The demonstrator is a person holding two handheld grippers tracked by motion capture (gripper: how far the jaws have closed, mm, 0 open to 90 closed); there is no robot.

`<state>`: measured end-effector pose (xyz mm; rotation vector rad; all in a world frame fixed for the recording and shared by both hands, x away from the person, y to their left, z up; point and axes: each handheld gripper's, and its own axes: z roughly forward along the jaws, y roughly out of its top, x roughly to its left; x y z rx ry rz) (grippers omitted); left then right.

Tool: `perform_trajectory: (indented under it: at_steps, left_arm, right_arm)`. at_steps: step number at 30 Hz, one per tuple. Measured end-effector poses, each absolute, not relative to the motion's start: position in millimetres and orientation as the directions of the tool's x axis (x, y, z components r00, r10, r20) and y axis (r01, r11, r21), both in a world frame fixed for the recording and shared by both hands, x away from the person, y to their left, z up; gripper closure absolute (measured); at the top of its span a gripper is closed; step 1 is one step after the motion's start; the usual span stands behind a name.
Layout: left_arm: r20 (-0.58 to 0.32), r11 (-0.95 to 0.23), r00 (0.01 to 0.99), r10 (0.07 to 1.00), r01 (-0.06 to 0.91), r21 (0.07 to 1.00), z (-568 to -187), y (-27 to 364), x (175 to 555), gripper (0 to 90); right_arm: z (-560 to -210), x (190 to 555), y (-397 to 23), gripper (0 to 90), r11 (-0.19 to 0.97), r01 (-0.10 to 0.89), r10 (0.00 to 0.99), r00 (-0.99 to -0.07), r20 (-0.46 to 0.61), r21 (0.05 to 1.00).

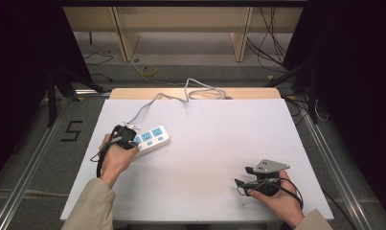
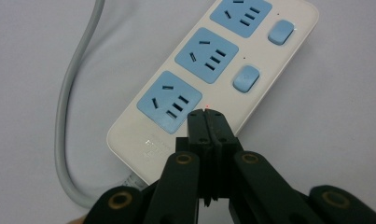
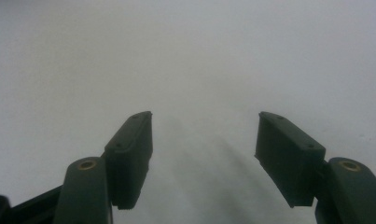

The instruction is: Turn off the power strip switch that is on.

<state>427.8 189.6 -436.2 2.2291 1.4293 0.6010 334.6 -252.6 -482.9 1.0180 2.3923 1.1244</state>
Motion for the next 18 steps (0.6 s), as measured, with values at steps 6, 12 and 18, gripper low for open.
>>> perform_trajectory:
  at_steps: [6, 12, 18]
  left_arm:
    - [0.139, -0.393, 0.384, 0.913, 0.733, 0.556, -437.6, 189.5, 429.6, 89.7]
    - [0.146, -0.398, 0.384, 0.912, 0.735, 0.549, -439.1, 189.5, 431.9, 89.7]
    - [0.146, -0.398, 0.384, 0.912, 0.738, 0.545, -440.3, 189.4, 434.2, 89.7]
  right_arm:
    - [-482.9, 334.7, -252.6, 37.2, 0.440, 0.471, 0.713, -0.701, 0.022, 0.764]
    - [-482.9, 334.8, -252.7, 37.2, 0.440, 0.472, 0.714, -0.700, 0.022, 0.764]
    - [-482.9, 334.8, -252.7, 37.2, 0.440, 0.472, 0.714, -0.700, 0.022, 0.764]
